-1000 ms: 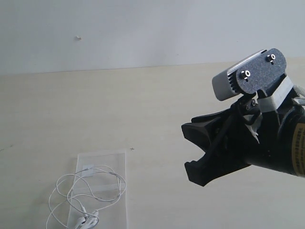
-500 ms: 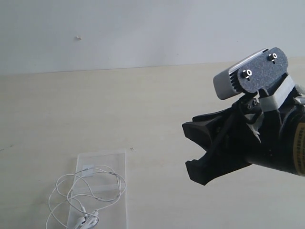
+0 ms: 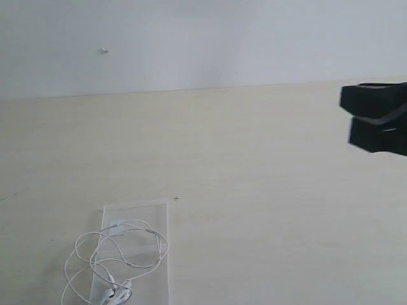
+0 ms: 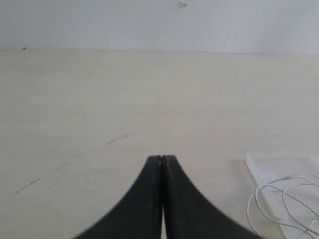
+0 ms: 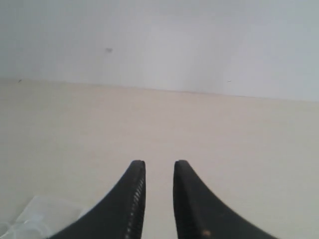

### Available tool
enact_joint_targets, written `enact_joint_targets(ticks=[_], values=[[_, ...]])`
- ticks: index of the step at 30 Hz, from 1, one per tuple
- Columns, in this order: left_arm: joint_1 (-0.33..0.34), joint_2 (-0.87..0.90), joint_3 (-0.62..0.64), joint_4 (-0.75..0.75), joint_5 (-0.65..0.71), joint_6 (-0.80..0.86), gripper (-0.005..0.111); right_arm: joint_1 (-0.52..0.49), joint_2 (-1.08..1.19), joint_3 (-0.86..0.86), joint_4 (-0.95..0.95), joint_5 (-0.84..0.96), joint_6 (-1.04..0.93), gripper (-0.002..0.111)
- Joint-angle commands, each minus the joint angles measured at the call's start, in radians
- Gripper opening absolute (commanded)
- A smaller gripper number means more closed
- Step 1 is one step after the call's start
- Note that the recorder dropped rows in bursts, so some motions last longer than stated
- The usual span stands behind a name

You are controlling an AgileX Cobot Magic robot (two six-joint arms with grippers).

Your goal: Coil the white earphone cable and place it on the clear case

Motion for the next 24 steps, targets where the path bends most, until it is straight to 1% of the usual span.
enact_joint_targets(ticks=[1, 7, 15, 20, 24], values=[[0.003, -0.004, 0.003, 0.001, -0.008, 0.003, 0.000, -0.120, -0.154, 0.086, 0.018, 0.013, -0.001, 0.021], [0.003, -0.004, 0.003, 0.001, -0.008, 0.003, 0.000, -0.248, -0.406, 0.230, 0.015, 0.013, -0.003, 0.021], [0.003, -0.004, 0.003, 0.001, -0.008, 0.003, 0.000, -0.405, -0.627, 0.341, 0.015, 0.013, -0.001, 0.021], [0.003, -0.004, 0.003, 0.001, -0.008, 0.003, 0.000, -0.461, -0.712, 0.373, 0.018, -0.009, -0.001, 0.021], [0.003, -0.004, 0.003, 0.001, -0.008, 0.003, 0.000, -0.465, -0.752, 0.389, 0.018, -0.026, 0.005, 0.021]])
